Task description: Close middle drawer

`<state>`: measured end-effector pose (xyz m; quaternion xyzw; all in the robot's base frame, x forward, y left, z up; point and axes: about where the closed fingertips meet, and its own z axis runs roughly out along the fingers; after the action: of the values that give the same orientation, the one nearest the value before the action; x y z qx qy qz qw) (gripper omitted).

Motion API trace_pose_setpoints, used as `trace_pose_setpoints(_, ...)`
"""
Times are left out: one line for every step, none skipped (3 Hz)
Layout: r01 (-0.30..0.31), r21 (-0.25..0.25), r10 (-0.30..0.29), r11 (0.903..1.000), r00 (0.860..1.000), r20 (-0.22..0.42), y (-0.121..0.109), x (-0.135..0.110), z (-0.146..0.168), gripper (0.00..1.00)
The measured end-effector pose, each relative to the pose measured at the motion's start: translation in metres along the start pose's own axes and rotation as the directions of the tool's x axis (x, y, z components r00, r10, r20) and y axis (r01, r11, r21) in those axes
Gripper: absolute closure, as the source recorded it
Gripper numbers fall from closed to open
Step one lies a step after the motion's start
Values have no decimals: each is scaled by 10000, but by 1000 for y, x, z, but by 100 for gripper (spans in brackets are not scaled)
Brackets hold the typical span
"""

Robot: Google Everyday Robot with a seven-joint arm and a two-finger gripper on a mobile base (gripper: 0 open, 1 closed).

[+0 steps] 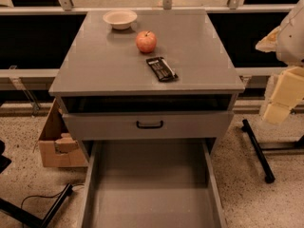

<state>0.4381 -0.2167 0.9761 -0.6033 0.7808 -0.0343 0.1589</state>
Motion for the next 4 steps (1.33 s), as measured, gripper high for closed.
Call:
trace_pose_setpoints(0, 0, 0, 10000, 10000, 0, 0, 0, 0, 0)
trace_pose_setpoints(-229, -30, 230, 9997, 9994, 266, 8, 2, 14, 0)
trace_pose_setpoints(-781, -41, 782, 9969, 9928, 903, 37, 5, 50, 0)
trace_pose_setpoints(-1314, -177, 1326, 9912, 9809, 1421, 70, 10, 100, 0)
